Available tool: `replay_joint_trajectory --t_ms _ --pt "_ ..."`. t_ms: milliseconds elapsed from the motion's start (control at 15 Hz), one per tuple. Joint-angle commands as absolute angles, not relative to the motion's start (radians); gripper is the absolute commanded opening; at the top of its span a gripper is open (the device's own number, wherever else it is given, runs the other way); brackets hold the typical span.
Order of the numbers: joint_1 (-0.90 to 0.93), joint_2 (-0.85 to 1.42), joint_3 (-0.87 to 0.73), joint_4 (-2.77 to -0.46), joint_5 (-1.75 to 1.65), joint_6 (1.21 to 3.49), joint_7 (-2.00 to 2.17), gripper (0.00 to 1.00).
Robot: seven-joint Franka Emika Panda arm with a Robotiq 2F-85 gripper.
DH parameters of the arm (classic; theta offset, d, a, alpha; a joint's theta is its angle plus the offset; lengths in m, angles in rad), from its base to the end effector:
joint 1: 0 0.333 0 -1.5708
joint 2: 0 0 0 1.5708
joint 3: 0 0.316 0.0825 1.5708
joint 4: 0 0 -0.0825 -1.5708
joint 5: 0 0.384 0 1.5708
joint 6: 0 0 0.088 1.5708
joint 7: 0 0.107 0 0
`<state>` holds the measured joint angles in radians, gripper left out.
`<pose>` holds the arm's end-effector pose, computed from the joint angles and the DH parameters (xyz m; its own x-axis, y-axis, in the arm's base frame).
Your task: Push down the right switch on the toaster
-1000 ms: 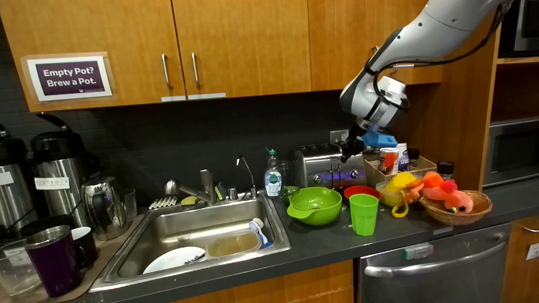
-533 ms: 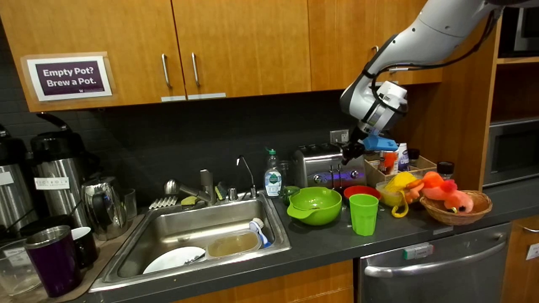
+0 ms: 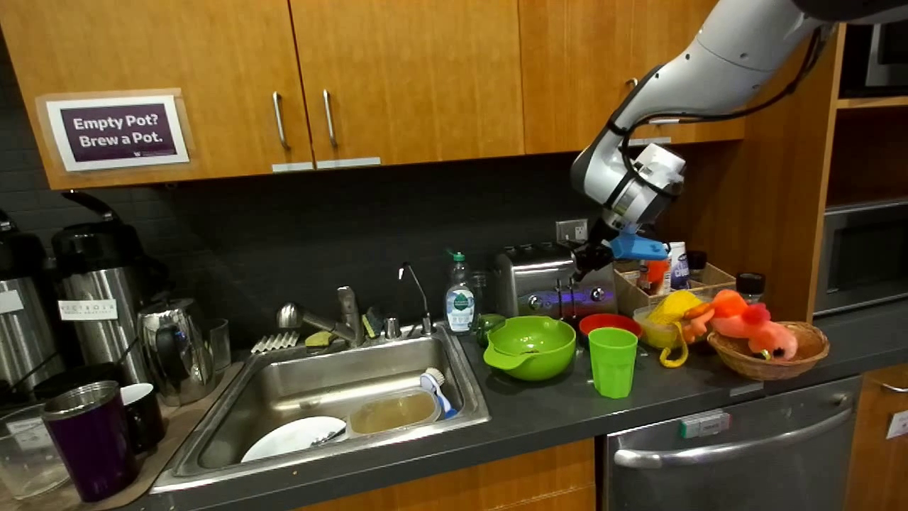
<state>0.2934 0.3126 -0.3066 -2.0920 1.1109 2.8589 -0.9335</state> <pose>0.5988 -0.0505 0.3143 0.8254 -0.1036 0.5550 0.0143 -0.9789 -0.2040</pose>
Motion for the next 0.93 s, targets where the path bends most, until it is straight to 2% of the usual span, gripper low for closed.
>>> replay_joint_trajectory --t_ms 0,867 --pt "0.273 0.332 -0.286 -2.061 1.172 2.860 -0.997 0.00" --pt "0.261 0.377 -0.278 -2.021 1.299 2.856 -1.108 0.00"
